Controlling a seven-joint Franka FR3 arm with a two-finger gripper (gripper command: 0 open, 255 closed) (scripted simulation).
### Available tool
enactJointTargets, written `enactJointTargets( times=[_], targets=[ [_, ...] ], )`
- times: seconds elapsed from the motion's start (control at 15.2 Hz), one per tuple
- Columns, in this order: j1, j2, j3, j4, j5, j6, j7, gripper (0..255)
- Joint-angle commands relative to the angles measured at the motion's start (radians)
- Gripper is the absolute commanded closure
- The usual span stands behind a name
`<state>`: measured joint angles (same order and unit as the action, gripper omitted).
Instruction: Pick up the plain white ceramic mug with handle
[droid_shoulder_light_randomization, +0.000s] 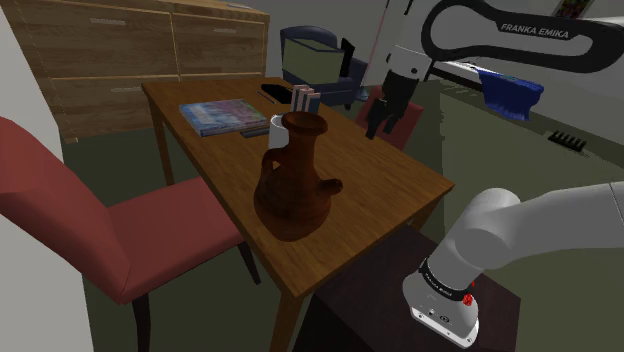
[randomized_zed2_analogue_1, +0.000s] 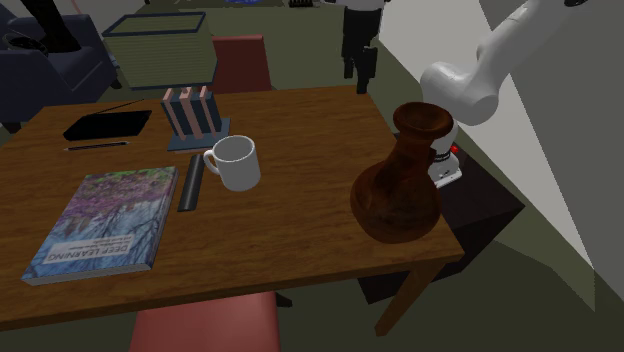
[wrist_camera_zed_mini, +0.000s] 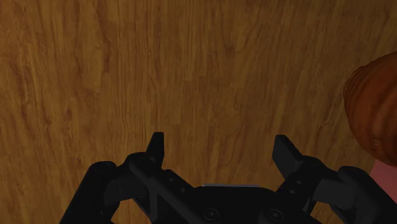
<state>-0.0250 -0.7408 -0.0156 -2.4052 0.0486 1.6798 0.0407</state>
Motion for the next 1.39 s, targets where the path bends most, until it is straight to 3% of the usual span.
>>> enactJointTargets(
  times=[0.0, 0.66, 1.32],
  targets=[
    [0.0, 0.0, 0.0, 0.0, 0.0, 0.0, 0.0, 0],
    [0.001, 0.42, 0.013, 0.245, -0.013, 0.154, 0.011, 0],
    [0.002, 0.837, 0.02, 0.623, -0.038, 0.172, 0.029, 0]
  ],
)
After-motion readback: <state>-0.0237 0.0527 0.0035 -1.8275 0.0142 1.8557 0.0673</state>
